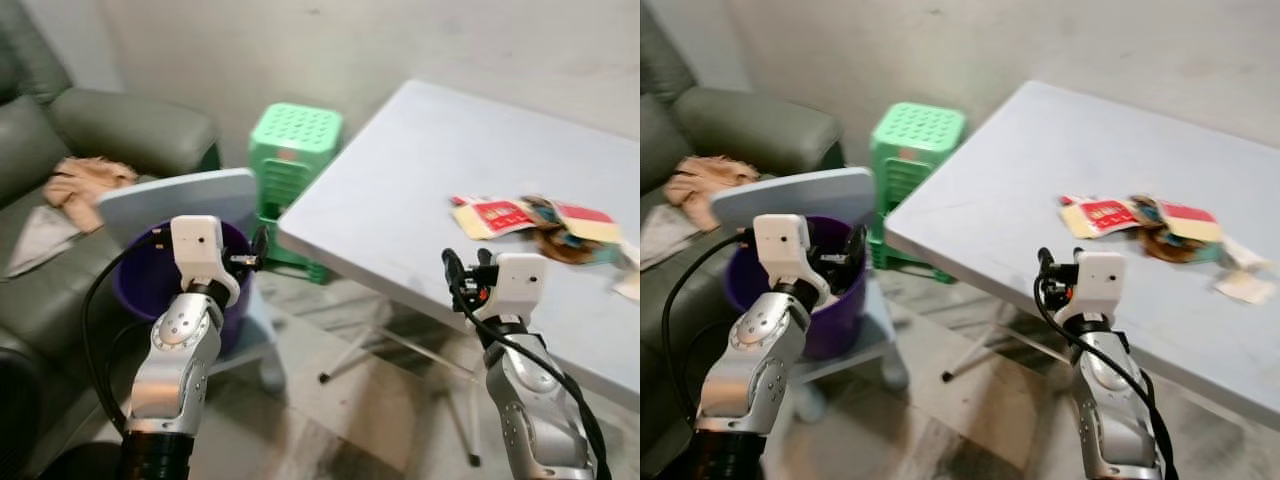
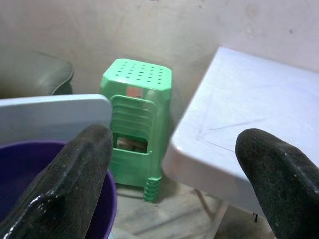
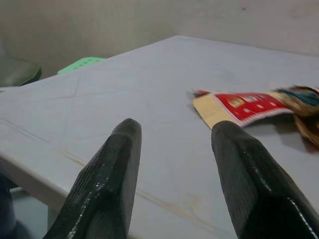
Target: Picking trash to rubbish bin
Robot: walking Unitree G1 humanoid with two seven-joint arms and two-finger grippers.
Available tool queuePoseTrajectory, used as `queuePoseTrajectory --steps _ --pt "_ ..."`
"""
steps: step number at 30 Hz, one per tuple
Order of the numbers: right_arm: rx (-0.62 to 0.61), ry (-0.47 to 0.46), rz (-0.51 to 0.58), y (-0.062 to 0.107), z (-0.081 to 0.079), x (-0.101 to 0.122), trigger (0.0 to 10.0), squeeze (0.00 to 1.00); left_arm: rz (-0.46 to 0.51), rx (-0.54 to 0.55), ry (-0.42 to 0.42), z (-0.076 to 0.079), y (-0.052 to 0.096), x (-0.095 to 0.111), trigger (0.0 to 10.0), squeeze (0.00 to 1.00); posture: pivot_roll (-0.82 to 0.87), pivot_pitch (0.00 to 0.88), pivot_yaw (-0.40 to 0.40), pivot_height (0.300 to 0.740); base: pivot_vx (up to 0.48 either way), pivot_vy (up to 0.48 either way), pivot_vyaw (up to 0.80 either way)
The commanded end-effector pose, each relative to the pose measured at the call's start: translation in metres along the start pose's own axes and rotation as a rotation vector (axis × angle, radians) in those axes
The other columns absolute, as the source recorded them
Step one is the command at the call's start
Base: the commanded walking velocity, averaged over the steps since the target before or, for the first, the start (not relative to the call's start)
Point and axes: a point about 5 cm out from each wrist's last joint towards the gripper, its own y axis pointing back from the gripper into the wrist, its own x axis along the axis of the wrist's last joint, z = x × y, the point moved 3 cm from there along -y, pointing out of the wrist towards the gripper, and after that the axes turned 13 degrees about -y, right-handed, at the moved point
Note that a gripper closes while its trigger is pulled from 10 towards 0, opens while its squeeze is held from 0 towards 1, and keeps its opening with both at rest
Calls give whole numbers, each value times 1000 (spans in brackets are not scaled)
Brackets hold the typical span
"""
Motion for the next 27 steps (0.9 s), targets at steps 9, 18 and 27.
queuePoseTrajectory --steps 9,18,27 --pt "-3 11 2 4 4 2 10000 0 14 -75 -24 18 3 3 10000 0 -4 66 -27 740 0 0 -768" --pt "-6 -45 12 7 3 4 10000 0 34 -187 -50 37 11 4 10000 0 -6 53 -25 740 0 0 -155" --pt "47 -25 -45 27 -4 -7 10000 0 16 -307 -76 58 29 -2 10000 0 -15 83 -20 740 0 0 0"
